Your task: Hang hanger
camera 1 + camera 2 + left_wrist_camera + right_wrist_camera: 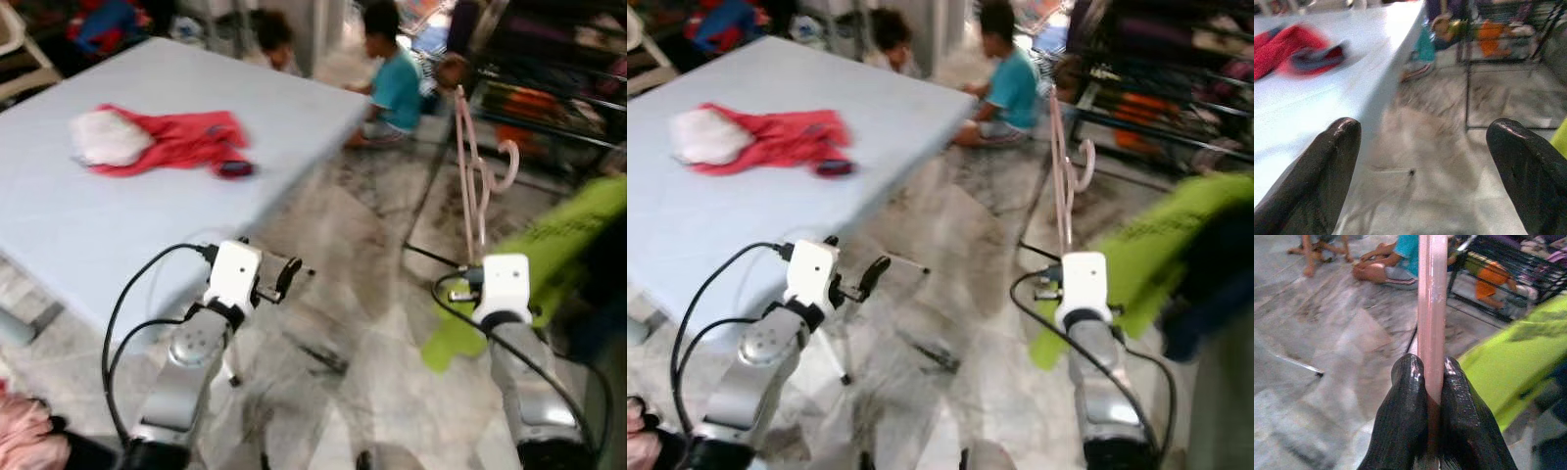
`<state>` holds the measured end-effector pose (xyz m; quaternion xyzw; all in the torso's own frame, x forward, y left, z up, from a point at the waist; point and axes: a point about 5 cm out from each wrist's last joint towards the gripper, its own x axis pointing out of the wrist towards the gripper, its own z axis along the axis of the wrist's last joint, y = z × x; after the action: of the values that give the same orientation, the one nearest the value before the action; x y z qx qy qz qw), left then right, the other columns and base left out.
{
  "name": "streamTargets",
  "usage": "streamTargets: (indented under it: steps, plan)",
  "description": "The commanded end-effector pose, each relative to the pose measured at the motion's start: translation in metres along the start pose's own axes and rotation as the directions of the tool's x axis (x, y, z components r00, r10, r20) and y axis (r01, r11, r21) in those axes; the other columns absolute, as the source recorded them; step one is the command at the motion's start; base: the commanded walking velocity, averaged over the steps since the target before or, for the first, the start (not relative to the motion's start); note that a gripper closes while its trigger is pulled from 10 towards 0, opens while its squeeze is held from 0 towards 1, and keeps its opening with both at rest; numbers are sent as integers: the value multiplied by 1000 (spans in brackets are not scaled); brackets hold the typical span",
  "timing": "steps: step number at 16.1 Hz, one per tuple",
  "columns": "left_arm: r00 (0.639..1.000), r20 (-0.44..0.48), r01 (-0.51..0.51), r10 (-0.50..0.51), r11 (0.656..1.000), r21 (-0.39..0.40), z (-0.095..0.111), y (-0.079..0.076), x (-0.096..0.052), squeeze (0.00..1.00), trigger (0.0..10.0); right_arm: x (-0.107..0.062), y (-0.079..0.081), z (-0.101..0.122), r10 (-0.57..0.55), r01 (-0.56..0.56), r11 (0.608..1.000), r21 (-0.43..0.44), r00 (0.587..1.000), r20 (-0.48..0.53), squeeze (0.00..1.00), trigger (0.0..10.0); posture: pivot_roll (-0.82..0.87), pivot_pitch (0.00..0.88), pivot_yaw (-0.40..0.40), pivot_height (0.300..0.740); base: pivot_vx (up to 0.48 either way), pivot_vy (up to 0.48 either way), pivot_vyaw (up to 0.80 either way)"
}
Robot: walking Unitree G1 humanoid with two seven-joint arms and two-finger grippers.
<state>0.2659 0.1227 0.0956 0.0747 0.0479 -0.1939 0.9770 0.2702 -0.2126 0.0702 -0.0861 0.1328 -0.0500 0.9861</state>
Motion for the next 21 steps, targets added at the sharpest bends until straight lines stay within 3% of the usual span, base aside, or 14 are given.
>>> streamTargets:
  steps: [1,6,15,17,19,21]
  plan:
    - [1000,-1,19,-19,1000,-10,0,0,1,0,10000,1,0,5,2,-2,1000,7,1000,7,0,10000,-34,74,15,740,0,0,0]
    - [999,26,37,-36,999,-17,6,2,4,0,10000,2,1,0,-4,4,1000,15,1000,-24,0,10000,-41,80,20,740,110,51,-586]
    - [997,35,74,-74,997,-17,7,-4,5,0,10000,2,3,-9,17,-17,1000,2,995,-100,0,10000,-41,85,17,740,350,323,0]
    - [995,39,96,-96,995,0,7,-7,5,0,10000,3,4,-7,17,-14,1000,28,996,-83,0,10000,-41,85,17,740,465,0,0]
    - [993,36,109,-110,994,3,7,-9,4,0,10000,4,6,-9,28,-29,1000,-2,993,-113,0,10000,-41,86,18,740,480,0,0]
    - [993,40,114,-114,993,4,7,-11,4,0,10000,4,6,-9,17,-14,999,31,994,-110,0,10000,-41,86,18,740,377,0,-800]
